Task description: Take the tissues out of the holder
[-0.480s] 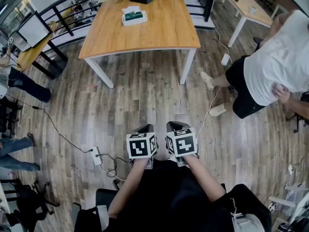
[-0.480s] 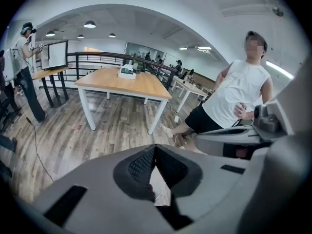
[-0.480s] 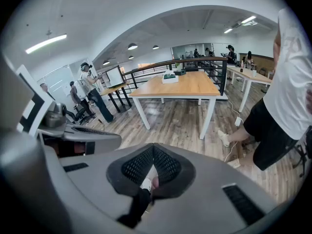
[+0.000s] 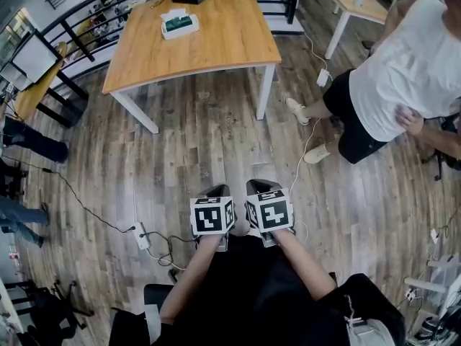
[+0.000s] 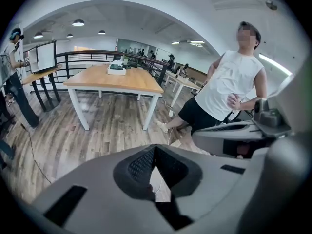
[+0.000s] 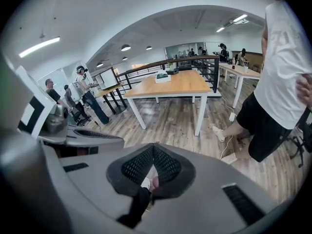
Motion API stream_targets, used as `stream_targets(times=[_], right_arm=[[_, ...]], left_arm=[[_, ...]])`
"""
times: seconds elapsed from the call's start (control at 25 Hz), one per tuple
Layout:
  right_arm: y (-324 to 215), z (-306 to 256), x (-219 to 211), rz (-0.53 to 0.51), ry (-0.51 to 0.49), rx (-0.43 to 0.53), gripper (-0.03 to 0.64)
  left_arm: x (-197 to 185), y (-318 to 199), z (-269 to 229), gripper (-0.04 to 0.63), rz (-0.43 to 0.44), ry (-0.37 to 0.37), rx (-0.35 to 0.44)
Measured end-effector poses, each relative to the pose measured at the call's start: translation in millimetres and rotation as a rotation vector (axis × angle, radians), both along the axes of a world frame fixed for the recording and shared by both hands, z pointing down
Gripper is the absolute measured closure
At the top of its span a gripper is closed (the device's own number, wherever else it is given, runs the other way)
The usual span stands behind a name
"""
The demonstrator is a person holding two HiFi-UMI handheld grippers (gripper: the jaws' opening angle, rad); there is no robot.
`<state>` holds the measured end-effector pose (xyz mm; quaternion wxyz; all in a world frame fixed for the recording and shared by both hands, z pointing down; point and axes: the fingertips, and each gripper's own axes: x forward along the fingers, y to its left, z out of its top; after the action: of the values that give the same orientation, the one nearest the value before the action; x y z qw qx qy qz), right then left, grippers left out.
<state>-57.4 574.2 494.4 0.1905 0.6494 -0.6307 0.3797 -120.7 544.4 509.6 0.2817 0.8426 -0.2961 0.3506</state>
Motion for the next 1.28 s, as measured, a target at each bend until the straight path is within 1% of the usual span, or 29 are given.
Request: stream_targets(times=[0.36, 0.8, 0.96, 1.12, 1.28], right_arm=[[5.5, 5.8, 4.1, 0.001, -0.011, 0.003, 0.606], [10.8, 1.2, 11.9, -0.009, -0.055, 0.062, 0.604], [5.7, 6.7, 18.9, -0.007, -0.063, 0.065, 0.604], [4.6, 13.5, 25.0, 0.004, -0.074, 0.049, 0.604], [-5.7, 11.9, 45.4, 0.026, -0.063, 0.044, 0.603]], left_arm=[[-1.3, 3.7, 7.4, 0.588, -0.018, -0.006, -0.010], [8.4, 6.5, 6.2, 0.588, -0.010, -0.036, -0.011], [16.0, -1.2, 11.7, 0.588, 0.003, -0.042, -0.014], [22.3, -7.7, 19.9, 0.588, 0.018, -0.051, -0.037], [43.0, -25.9, 19.0, 0.588, 0.040, -0.045, -0.038]])
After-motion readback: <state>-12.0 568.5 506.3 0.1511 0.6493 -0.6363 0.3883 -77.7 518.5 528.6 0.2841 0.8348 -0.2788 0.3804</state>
